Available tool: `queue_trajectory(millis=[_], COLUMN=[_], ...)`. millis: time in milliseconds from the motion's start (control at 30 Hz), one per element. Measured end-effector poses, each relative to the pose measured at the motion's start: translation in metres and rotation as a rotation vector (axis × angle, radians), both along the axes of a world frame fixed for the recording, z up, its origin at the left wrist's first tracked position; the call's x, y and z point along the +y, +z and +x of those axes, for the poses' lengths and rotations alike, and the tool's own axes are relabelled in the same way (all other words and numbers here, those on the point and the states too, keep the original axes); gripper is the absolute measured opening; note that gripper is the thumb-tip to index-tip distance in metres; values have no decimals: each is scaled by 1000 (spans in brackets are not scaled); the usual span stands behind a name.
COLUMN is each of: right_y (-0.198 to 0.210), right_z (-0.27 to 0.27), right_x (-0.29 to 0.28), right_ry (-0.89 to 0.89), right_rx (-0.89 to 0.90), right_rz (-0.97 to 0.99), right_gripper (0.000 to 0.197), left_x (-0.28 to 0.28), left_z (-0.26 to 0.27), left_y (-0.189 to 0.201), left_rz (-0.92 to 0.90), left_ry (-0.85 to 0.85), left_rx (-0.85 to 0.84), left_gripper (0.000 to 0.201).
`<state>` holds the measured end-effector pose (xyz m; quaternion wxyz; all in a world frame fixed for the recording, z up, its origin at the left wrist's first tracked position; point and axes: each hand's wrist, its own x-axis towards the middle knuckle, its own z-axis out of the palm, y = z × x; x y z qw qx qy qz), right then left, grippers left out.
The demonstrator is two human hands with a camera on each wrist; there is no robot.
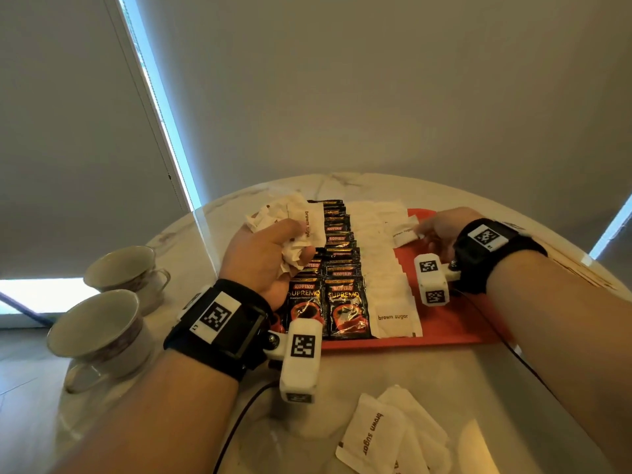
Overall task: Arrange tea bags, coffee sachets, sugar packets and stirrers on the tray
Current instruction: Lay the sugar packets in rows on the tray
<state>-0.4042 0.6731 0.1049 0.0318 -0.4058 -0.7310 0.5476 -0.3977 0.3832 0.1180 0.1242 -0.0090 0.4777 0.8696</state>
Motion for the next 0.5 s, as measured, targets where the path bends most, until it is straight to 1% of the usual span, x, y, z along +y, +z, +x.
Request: queue_trajectory(millis=[67,133,233,267,333,433,500], right_y=[-1,-2,-5,-6,-6,-2,1], right_z=[-1,-1,1,1,3,8,11], right_x=[-1,0,1,1,0,-9,-18], right_ry=[16,14,-32,-47,-61,-46,19], right_rx=[-23,-25,53,84,127,204,190], right_rz=[25,32,-6,-13,-36,-131,-168], right_gripper=[18,16,11,13,18,9,11], left_x=[0,1,1,1,1,2,3], left_z=[1,1,2,2,1,-1,-1], left_y=[-1,0,2,3,2,0,0], left_rz=[-3,2,1,2,1,-15,-12], left_ry=[2,-6,-24,-25,-13,18,20], left_rx=[1,5,7,3,-6,-14,-21], left_gripper=[30,27,22,22,27,40,41])
